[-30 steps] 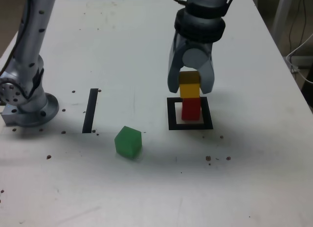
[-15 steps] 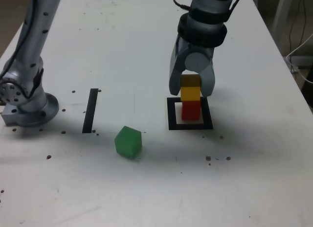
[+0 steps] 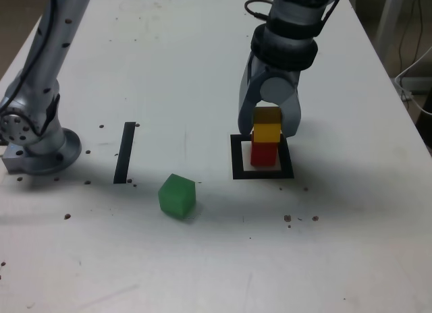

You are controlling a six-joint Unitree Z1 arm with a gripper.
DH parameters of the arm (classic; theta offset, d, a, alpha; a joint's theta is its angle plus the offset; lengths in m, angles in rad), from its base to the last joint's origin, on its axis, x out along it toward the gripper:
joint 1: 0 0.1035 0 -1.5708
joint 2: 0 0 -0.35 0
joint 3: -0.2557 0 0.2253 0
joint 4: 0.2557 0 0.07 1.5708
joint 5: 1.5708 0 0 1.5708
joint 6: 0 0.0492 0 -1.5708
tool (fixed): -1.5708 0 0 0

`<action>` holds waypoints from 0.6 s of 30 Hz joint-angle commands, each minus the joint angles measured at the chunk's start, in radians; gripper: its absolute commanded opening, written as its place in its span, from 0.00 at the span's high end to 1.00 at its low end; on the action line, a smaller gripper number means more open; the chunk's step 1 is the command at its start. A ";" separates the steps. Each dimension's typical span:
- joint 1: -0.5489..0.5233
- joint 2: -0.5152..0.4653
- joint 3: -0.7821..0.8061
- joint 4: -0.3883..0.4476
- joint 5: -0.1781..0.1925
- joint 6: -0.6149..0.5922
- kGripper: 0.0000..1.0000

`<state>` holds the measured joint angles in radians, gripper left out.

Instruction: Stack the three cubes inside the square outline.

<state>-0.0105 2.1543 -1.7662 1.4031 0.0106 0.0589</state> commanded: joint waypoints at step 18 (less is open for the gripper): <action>0.003 0.012 0.019 -0.022 -0.018 0.019 0.13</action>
<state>-0.0094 2.1618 -1.7500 1.3819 -0.0057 0.0744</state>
